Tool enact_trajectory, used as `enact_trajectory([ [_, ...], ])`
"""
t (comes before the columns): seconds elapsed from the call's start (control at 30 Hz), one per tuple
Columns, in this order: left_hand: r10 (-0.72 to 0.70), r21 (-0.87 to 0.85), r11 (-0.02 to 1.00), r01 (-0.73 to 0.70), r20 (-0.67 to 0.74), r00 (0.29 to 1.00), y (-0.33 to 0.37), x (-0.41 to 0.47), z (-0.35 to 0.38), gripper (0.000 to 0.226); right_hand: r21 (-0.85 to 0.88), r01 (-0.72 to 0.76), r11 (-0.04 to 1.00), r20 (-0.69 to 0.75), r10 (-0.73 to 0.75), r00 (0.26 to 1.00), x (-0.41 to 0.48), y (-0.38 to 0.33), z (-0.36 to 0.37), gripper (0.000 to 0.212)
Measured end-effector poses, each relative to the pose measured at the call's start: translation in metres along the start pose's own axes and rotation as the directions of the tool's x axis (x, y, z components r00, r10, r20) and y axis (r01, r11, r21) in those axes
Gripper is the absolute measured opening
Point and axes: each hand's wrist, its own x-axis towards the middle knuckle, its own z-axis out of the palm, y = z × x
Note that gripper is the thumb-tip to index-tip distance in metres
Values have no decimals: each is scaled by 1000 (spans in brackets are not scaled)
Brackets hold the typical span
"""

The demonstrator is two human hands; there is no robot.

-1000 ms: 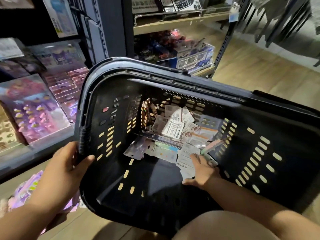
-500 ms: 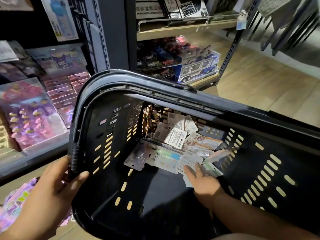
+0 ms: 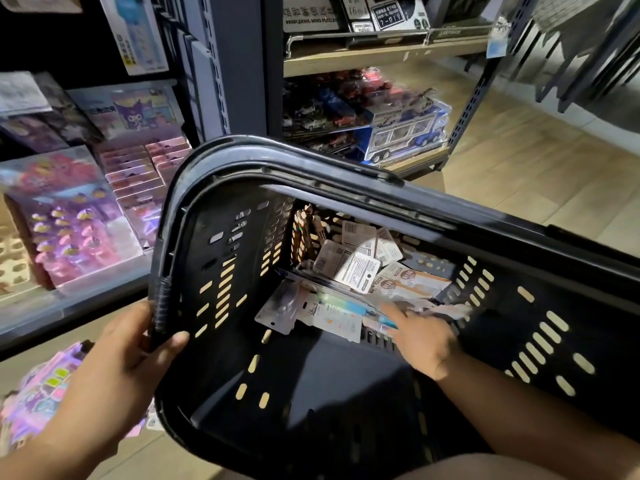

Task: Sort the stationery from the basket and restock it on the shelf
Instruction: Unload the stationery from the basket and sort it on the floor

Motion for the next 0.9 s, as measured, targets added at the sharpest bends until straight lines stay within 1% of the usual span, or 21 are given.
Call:
enact_trajectory([
  [0.03,4,8,1000,-4,4,1000,0,-1,0,26,40,12,999,6,-13,1000,-2,1,-1,83],
  [0.1,14,40,999,-15,15,1000,1,-2,-1,30,117,26,993,38,-31,999,-5,0,-6,69],
  [0.23,-24,97,995,21,36,999,-2,-4,-5,23,227,-5,974,24,-1,1000,-8,-7,-14,54],
  [0.33,-25,153,988,16,61,998,0,-5,-8,17,357,-27,934,25,19,999,-11,-8,-22,50],
  [0.43,-6,148,989,-4,70,998,4,-5,-10,18,550,-13,835,3,14,1000,-15,-12,-40,52],
  [0.53,-33,129,991,17,122,992,6,-5,-13,26,673,26,740,5,-40,999,-22,-20,-63,54],
  [0.6,-35,102,995,21,137,990,8,-8,-16,31,755,51,654,8,-87,996,-28,-27,-84,52],
  [0.63,-18,94,996,6,126,992,10,-8,-15,34,775,75,627,2,-122,993,-31,-28,-95,50],
  [0.67,1,98,995,-10,87,996,14,-12,-17,38,776,102,623,5,-167,986,-33,-31,-107,49],
  [0.7,45,122,991,-47,24,999,18,-14,-17,45,774,127,620,13,-216,976,-36,-34,-121,46],
  [0.77,130,160,980,-115,-84,988,29,-20,-20,59,803,165,573,19,-301,954,-42,-41,-151,37],
  [0.8,133,104,987,-125,-76,988,36,-22,-22,65,823,172,541,22,-334,942,-45,-44,-165,36],
  [0.83,129,-6,992,-129,-25,991,42,-25,-28,71,836,177,520,24,-357,934,-48,-49,-180,37],
  [0.87,121,-114,987,-114,62,991,45,-27,-33,75,846,190,498,16,-379,925,-52,-54,-193,39],
  [0.9,123,-185,978,-94,156,980,49,-29,-39,80,852,203,482,14,-409,912,-56,-58,-206,39],
])
